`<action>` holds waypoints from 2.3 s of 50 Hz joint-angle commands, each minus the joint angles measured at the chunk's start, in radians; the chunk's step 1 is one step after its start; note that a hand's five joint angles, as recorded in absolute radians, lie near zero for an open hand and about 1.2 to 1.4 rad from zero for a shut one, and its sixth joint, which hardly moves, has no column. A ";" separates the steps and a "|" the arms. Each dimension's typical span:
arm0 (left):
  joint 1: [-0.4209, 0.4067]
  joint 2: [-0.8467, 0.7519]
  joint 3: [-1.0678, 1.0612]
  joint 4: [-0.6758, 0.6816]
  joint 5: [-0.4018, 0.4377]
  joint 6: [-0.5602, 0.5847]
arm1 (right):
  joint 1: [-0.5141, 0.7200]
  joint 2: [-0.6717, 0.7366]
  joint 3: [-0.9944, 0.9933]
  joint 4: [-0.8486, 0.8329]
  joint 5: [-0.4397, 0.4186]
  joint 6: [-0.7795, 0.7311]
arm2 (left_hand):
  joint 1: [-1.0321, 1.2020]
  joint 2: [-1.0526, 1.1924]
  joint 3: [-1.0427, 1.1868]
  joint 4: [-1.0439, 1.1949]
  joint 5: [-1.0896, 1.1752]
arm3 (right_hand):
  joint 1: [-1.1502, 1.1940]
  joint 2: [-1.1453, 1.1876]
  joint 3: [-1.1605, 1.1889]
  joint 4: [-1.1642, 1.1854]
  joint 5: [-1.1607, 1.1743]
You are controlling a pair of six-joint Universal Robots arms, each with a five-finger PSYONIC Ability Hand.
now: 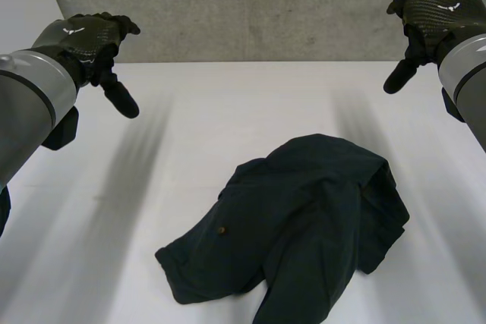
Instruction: Fold the shorts.
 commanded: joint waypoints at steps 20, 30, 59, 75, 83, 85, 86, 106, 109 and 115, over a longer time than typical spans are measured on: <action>-0.085 0.028 -0.271 -0.002 0.039 0.016 | -0.003 -0.005 0.089 0.156 -0.226 -0.180 | 0.022 0.013 0.006 0.010 -0.014 | -0.031 -0.051 -0.035 -0.059 -0.069; -0.146 0.000 -0.597 0.211 0.056 0.016 | -0.096 -0.051 0.407 -0.106 -0.336 -0.177 | 0.078 0.069 0.062 0.066 0.042 | -0.031 -0.051 -0.035 -0.059 -0.069; -0.202 -0.072 -0.620 0.405 -0.061 0.148 | -0.141 -0.165 0.582 -0.278 -0.343 -0.166 | 1.216 1.208 1.200 1.205 1.180 | -0.031 -0.051 -0.035 -0.059 -0.069; 0.073 0.082 -0.268 0.612 -0.090 0.435 | -0.208 -0.235 0.542 -0.252 -0.350 0.021 | 1.216 1.208 1.200 1.205 1.180 | -0.031 -0.051 -0.035 -0.059 -0.069; -0.054 -0.053 -0.033 0.629 -0.086 0.369 | -0.213 -0.232 0.541 -0.221 -0.359 0.035 | 1.216 1.208 1.200 1.205 1.180 | -0.031 -0.051 -0.035 -0.059 -0.069; -0.138 -0.116 0.016 0.629 -0.083 0.352 | -0.219 -0.235 0.545 -0.226 -0.353 0.033 | 1.216 1.208 1.200 1.205 1.180 | -0.031 -0.051 -0.035 -0.059 -0.069; -0.161 -0.133 0.026 0.629 -0.083 0.351 | -0.219 -0.234 0.547 -0.229 -0.350 0.031 | 1.216 1.208 1.200 1.205 1.180 | -0.031 -0.051 -0.035 -0.059 -0.069; -0.521 -0.410 -0.022 0.589 0.045 0.363 | -0.293 -0.189 0.531 -0.229 -0.359 -0.002 | -0.005 -0.014 -0.021 -0.017 -0.041 | -0.031 -0.051 -0.035 -0.059 -0.069; -0.495 -0.345 -0.058 0.561 0.045 0.367 | -0.287 -0.175 0.530 -0.223 -0.369 -0.063 | -0.005 -0.014 -0.021 -0.017 -0.041 | -0.031 -0.051 -0.035 -0.059 -0.069; -0.383 -0.135 -0.204 0.489 0.020 0.358 | -0.282 -0.152 0.537 -0.218 -0.470 -0.287 | -0.005 -0.014 -0.021 -0.017 -0.041 | -0.031 -0.051 -0.035 -0.059 -0.069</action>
